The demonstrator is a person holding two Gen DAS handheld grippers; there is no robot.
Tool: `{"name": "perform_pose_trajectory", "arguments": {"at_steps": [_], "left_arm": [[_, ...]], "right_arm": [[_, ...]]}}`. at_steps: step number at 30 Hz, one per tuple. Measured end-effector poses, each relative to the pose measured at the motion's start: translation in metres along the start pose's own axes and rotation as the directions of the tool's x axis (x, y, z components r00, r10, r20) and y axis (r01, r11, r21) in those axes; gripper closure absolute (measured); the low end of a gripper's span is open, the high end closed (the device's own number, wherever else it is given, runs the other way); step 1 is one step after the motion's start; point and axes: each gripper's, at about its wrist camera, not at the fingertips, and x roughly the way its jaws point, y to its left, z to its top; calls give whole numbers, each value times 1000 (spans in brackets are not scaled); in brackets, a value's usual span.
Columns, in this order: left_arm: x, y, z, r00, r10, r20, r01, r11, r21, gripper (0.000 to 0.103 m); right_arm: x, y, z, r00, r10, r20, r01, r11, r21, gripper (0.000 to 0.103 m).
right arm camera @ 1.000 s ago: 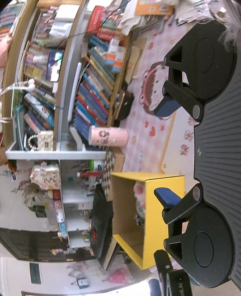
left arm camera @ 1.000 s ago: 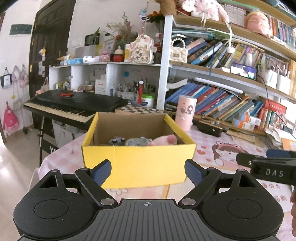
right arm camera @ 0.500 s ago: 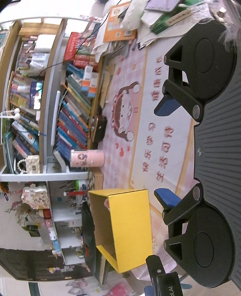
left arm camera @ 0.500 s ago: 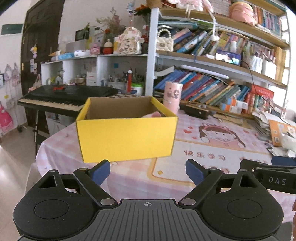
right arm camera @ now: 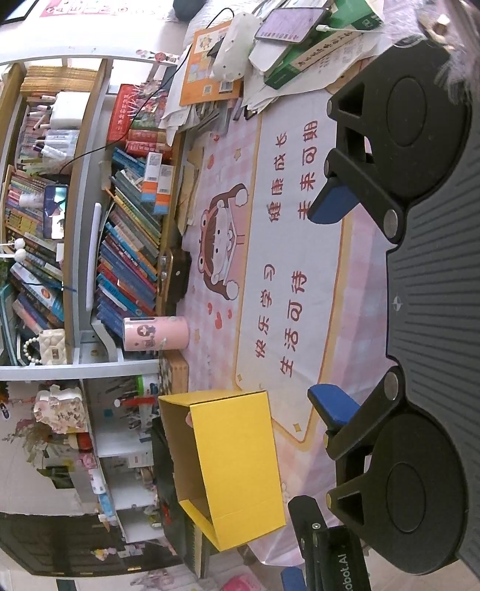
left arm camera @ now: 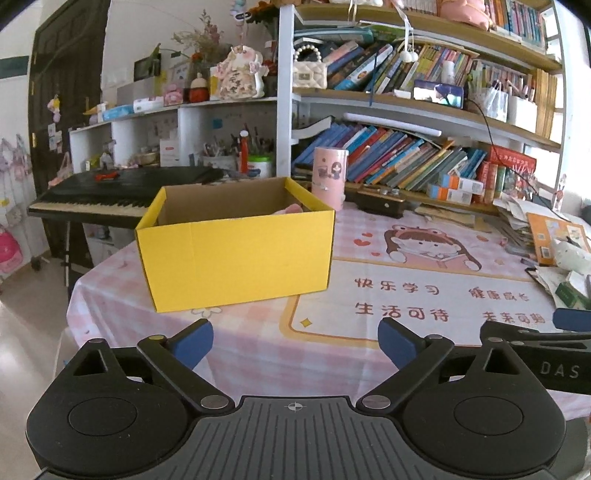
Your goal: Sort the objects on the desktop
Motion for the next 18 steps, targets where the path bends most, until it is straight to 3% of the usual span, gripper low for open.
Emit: {"name": "perform_pose_trajectory", "arguments": {"at_steps": [18], "left_arm": [[-3,-6,-9,999,28,-44,-28,1000,10,0]], "right_arm": [[0,-3,-6,999,12,-40,-12,1000,-8,2]]}}
